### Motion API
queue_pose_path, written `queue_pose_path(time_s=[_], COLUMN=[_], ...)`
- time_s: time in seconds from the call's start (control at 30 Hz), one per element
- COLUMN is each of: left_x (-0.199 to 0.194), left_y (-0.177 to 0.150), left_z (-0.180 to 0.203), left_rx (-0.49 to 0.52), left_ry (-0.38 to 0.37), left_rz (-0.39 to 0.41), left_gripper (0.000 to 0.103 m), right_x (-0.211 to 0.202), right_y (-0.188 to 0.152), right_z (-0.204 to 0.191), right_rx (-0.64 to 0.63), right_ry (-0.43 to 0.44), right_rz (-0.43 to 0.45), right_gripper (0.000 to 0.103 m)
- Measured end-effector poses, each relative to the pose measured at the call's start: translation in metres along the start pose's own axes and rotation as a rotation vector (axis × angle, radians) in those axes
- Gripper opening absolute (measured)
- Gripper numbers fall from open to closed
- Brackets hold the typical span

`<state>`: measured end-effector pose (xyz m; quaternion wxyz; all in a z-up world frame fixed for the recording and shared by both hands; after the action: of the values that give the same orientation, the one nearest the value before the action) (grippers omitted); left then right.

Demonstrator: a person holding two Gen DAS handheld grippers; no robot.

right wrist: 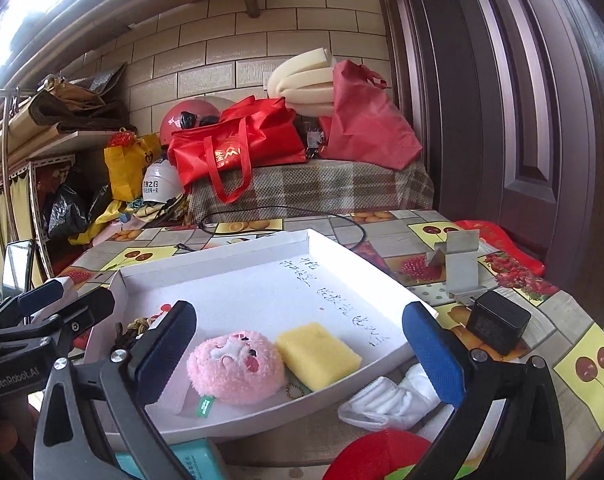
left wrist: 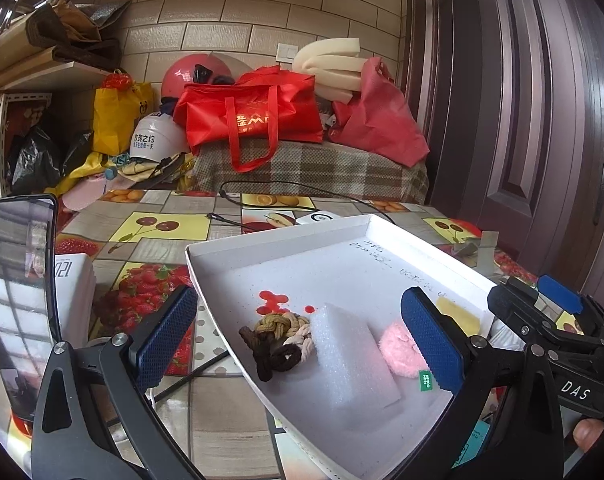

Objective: Organize soft objects
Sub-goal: 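Grasp the blue-pink rope knot with left tool while right grasps pale yellow foam block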

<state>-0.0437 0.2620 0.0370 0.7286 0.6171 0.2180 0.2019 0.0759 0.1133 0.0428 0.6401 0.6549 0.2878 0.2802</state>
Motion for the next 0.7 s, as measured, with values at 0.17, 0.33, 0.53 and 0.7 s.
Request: queue_pose_path(time_s=[0.17, 0.33, 0.53, 0.7], left_x=[-0.018, -0.055, -0.086, -0.089], left_y=[-0.003, -0.009, -0.030, -0.059], left_z=[0.003, 0.014, 0.015, 0.006], left_rx=[0.026, 0.132, 0.152, 0.118], left_ry=[-0.030, -0.086, -0.192, -0.235], left_rz=[-0.015, -0.022, -0.158, -0.358], left_gripper=[0.103, 0.103, 0.103, 0.103], right_x=[-0.016, -0.045, -0.083, -0.089], right_y=[0.000, -0.004, -0.012, -0.033], right_z=[0.000, 0.016, 0.070, 0.109], right_rx=[-0.023, -0.047, -0.048, 0.015], right_ry=[0.028, 0.081, 0.082, 0.103], right_rz=[0.008, -0.023, -0.090, -0.275], right_gripper=[0.103, 0.103, 0.103, 0.103])
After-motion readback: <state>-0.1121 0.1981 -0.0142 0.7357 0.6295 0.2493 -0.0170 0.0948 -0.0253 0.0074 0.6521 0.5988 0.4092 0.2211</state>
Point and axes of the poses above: each gripper's, at about its wrist camera, not at the fingertips, and x roughly the way its jaws point, z to its right, y to its top, the point moved 7 cm from there along x, roughly the way its jaws point, and after that the axes turned 15 degrees about z, right-handed, at the moved point
